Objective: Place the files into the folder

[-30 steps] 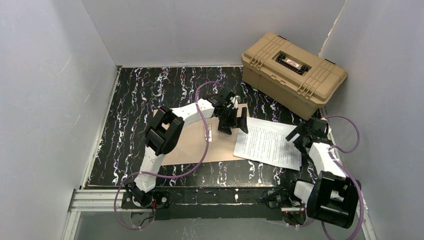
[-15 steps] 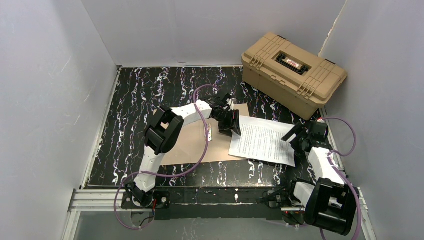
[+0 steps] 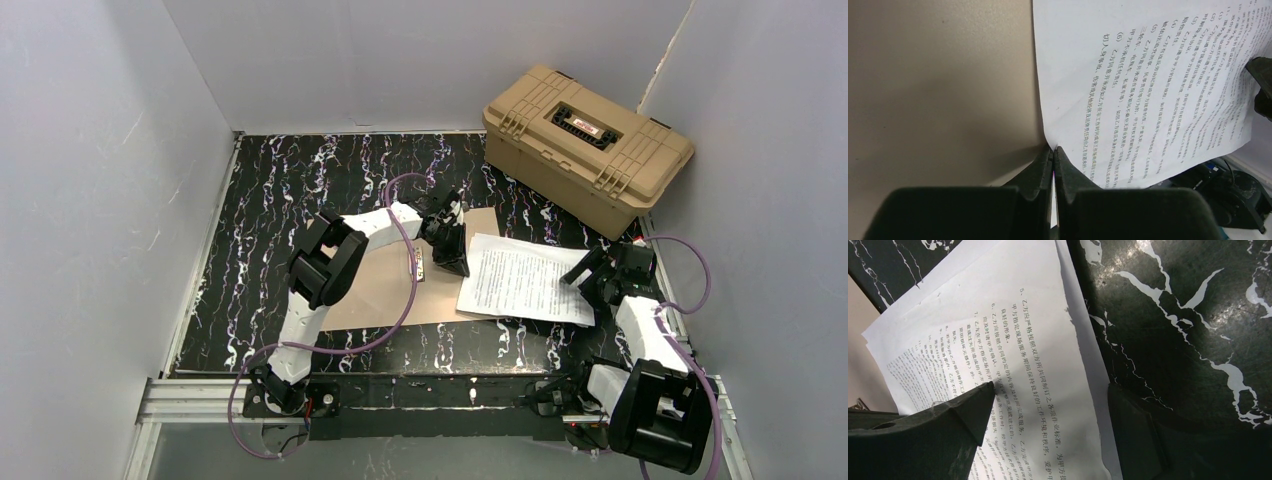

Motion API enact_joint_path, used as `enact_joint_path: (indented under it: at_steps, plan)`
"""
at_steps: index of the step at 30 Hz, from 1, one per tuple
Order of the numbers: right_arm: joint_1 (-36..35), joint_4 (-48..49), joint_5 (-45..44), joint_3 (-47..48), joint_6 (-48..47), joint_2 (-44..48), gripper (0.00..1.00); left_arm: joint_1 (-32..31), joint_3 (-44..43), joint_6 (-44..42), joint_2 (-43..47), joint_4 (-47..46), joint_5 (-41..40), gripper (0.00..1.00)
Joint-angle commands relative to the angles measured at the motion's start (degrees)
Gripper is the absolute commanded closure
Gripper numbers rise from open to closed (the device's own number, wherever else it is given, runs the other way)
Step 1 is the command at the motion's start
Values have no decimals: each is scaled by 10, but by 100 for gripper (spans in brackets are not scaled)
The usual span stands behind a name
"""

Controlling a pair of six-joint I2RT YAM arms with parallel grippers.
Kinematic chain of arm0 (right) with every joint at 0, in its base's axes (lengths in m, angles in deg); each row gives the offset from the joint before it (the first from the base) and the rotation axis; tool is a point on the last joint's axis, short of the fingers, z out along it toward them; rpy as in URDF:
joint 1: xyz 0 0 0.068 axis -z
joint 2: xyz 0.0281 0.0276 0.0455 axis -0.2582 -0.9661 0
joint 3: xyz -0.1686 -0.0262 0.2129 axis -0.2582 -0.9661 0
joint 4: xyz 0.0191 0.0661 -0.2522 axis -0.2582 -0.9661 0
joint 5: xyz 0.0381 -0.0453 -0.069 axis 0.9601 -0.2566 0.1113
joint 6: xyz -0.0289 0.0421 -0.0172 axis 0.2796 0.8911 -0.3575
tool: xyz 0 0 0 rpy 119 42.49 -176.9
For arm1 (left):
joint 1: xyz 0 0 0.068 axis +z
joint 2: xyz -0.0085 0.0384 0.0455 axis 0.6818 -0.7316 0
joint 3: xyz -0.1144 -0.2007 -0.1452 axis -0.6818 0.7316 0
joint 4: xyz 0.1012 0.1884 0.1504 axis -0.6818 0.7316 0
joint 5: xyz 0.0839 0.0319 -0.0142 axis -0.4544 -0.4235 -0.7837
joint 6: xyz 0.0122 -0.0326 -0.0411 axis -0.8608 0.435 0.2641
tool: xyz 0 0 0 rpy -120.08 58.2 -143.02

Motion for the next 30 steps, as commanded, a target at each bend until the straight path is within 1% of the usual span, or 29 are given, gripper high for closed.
enact_joint_path:
  at_steps: [1,11,20,23,27,30]
  plan:
    - [-1,-44,1,3,-3,12,8,2,15,-11,32,34,-14,100]
    - [-1,-68,-19,32,6,34,5,9,7,-10,92,46,-31,100]
    - [-4,-83,-24,84,22,47,4,26,16,-6,161,48,-44,100]
    - [-5,-91,-6,108,27,56,4,32,35,4,195,37,-52,100]
    - [-12,-101,42,143,29,68,4,46,78,34,247,-3,-53,100]
    - [-25,-114,60,164,33,72,5,54,107,52,277,-23,-52,100]
